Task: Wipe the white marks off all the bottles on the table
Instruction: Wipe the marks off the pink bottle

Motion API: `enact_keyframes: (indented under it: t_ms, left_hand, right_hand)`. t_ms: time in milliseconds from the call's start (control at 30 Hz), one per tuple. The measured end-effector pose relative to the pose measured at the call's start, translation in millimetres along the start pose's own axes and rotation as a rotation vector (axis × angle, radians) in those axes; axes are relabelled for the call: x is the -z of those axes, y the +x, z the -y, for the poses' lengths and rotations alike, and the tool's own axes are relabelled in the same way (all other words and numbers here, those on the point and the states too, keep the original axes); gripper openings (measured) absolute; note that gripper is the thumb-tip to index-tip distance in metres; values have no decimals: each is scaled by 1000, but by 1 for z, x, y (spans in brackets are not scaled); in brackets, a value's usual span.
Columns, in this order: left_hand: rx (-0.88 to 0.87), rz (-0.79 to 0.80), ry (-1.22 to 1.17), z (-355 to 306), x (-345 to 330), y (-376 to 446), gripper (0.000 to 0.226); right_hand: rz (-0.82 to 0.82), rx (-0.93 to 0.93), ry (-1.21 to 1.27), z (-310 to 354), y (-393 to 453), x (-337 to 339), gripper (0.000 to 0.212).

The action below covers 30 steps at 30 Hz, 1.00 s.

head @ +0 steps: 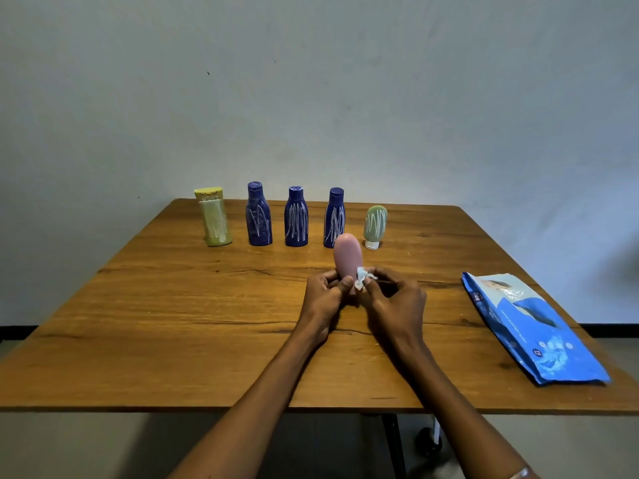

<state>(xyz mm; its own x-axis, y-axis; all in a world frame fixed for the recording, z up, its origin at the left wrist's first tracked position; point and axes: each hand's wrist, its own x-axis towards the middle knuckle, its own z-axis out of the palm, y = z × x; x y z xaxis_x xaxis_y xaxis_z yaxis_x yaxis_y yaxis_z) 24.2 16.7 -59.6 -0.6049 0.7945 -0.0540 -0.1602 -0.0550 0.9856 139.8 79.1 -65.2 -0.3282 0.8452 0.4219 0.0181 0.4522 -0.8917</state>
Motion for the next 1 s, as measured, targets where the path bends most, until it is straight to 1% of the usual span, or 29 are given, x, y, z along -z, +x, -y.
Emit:
enact_keyframes:
  t_ms: [167, 233, 333, 433, 533, 667, 767, 867, 1000]
  left_hand:
    - [-25, -40, -38, -1, -1, -1, 21]
    - [-43, -16, -67, -2, -2, -2, 20]
    - [-53, 48, -115, -6, -4, -5, 20]
    - [-78, 89, -88, -5, -8, -4, 23]
    - [-115, 46, -57, -5, -9, -3, 22]
    - [-98, 30, -83, -6, -8, -4, 21]
    - [-92, 72, -82, -6, -7, -5, 21]
    - [-97, 91, -89, -5, -8, -6, 20]
    - [-112, 22, -56, -5, -9, -4, 22]
  right_hand:
    - [31, -210, 77, -9, -1, 0, 16]
    - [58, -302, 148, -12, 1, 0, 16]
    - [113, -362, 196, -13, 4, -1, 16]
    - [201, -379, 211, -14, 6, -3, 16]
    - [256, -383, 246, -21, 8, 0, 15]
    - [169, -435, 346, -23, 8, 3, 16]
    - [140, -408, 284, -23, 10, 1, 17]
    - [188, -410, 259, -24, 10, -1, 18]
    - [260, -404, 352, -26, 5, 6, 17]
